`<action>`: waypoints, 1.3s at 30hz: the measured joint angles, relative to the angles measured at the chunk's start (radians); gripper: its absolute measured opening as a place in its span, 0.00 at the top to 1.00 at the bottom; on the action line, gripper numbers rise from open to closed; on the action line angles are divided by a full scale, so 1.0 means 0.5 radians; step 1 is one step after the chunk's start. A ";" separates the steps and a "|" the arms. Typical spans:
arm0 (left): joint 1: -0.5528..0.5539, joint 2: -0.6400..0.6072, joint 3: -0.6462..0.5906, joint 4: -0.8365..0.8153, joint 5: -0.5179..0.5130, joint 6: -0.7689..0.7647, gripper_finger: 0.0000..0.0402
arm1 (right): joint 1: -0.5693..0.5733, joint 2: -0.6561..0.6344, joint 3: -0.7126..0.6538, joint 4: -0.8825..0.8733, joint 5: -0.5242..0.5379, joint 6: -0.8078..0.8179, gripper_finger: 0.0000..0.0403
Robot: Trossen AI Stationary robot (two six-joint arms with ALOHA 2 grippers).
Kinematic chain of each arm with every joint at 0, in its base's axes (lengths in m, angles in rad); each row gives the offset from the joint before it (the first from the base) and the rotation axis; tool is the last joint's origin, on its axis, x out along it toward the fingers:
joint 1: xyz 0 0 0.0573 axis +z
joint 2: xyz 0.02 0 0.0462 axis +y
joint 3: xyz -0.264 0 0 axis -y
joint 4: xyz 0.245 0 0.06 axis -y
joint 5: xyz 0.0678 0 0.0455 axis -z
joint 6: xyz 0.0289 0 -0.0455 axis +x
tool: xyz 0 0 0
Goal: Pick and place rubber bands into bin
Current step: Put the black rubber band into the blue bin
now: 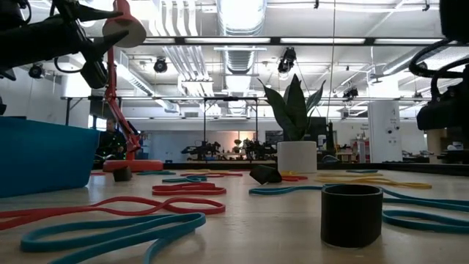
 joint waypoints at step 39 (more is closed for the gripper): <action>-0.004 0.483 0.394 -0.373 0.159 0.060 0.61 | -0.875 -0.245 0.814 1.030 0.679 -2.036 0.98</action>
